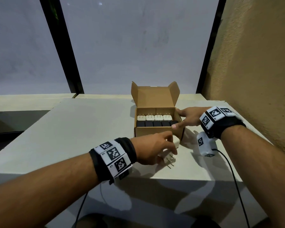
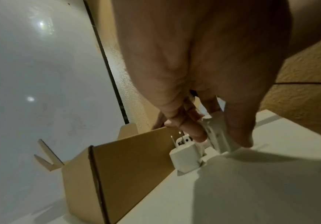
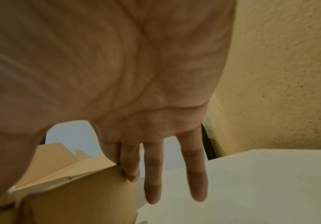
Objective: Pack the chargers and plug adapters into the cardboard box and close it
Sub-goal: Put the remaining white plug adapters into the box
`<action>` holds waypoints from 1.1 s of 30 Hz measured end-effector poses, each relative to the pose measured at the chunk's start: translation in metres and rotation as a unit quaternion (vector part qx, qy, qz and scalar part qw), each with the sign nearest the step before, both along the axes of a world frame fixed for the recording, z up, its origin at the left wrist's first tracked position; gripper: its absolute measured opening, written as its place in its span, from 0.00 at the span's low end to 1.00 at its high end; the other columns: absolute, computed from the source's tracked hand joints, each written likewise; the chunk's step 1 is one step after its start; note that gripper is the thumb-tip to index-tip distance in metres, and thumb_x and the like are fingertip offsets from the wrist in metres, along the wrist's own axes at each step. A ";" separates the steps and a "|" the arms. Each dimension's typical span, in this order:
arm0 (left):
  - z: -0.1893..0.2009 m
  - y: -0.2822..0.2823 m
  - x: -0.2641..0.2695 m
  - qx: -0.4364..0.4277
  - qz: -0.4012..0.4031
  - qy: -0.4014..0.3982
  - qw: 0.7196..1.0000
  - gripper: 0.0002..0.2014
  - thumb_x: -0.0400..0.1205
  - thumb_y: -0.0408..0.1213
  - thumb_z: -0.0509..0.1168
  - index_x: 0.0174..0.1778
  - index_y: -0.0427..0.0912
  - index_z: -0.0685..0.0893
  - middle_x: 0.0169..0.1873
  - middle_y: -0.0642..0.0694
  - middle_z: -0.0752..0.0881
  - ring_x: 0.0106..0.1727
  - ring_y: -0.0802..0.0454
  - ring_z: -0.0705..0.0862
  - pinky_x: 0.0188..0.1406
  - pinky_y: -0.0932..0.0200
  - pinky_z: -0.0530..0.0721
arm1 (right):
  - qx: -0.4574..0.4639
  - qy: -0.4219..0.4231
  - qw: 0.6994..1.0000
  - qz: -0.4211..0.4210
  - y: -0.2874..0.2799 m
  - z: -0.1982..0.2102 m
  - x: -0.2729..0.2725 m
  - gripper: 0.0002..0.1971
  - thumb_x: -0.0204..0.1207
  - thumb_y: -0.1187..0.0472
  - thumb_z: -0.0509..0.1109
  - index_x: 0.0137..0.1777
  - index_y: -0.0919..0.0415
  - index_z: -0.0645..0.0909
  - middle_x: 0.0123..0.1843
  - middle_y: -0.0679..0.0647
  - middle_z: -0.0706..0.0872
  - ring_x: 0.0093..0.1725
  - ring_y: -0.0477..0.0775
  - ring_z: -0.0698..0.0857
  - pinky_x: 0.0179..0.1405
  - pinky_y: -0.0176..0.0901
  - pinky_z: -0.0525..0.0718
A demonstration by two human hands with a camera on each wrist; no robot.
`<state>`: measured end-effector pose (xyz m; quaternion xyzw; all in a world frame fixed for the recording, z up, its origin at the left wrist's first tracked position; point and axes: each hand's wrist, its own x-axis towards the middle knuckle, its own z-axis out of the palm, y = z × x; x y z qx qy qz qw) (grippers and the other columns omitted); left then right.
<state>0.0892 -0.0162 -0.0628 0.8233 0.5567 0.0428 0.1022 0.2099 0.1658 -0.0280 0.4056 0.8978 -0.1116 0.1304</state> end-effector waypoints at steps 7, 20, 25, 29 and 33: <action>0.041 0.013 -0.034 0.103 0.108 -0.121 0.981 0.19 0.74 0.45 0.75 0.59 0.46 0.81 0.53 0.51 0.83 0.44 0.62 0.78 0.42 0.77 0.76 | -0.007 -0.011 1.000 0.002 0.002 0.006 -0.006 0.38 0.65 0.29 0.71 0.70 0.52 0.79 0.63 0.54 0.85 0.57 0.57 0.82 0.60 0.52 0.81; 0.045 0.048 -0.084 0.065 0.253 -0.273 0.926 0.14 0.75 0.36 0.76 0.56 0.44 0.85 0.48 0.55 0.81 0.45 0.55 0.83 0.45 0.67 0.82 | 0.028 -0.021 0.999 0.010 0.002 0.006 -0.005 0.44 0.64 0.26 0.68 0.70 0.60 0.78 0.63 0.57 0.86 0.61 0.59 0.83 0.58 0.51 0.79; 0.039 0.060 -0.083 0.067 0.263 -0.215 0.938 0.18 0.75 0.40 0.76 0.60 0.50 0.82 0.53 0.53 0.82 0.46 0.55 0.84 0.47 0.66 0.80 | 0.028 -0.014 0.999 0.009 0.001 0.006 -0.004 0.47 0.63 0.25 0.68 0.73 0.60 0.75 0.67 0.57 0.84 0.64 0.59 0.82 0.62 0.52 0.79; 0.039 0.069 -0.086 0.064 0.259 -0.124 0.956 0.22 0.78 0.40 0.72 0.70 0.49 0.79 0.59 0.53 0.82 0.55 0.58 0.80 0.54 0.67 0.75 | 0.025 -0.006 1.000 0.008 0.001 0.005 -0.003 0.47 0.63 0.25 0.68 0.74 0.60 0.75 0.67 0.57 0.84 0.64 0.59 0.82 0.64 0.54 0.79; 0.035 0.070 -0.092 0.052 0.253 -0.084 0.962 0.21 0.76 0.42 0.74 0.66 0.48 0.83 0.58 0.51 0.86 0.56 0.55 0.84 0.59 0.61 0.82 | 0.029 0.002 1.000 0.004 0.001 0.003 -0.002 0.46 0.65 0.27 0.68 0.75 0.60 0.74 0.68 0.58 0.84 0.65 0.59 0.82 0.64 0.53 0.78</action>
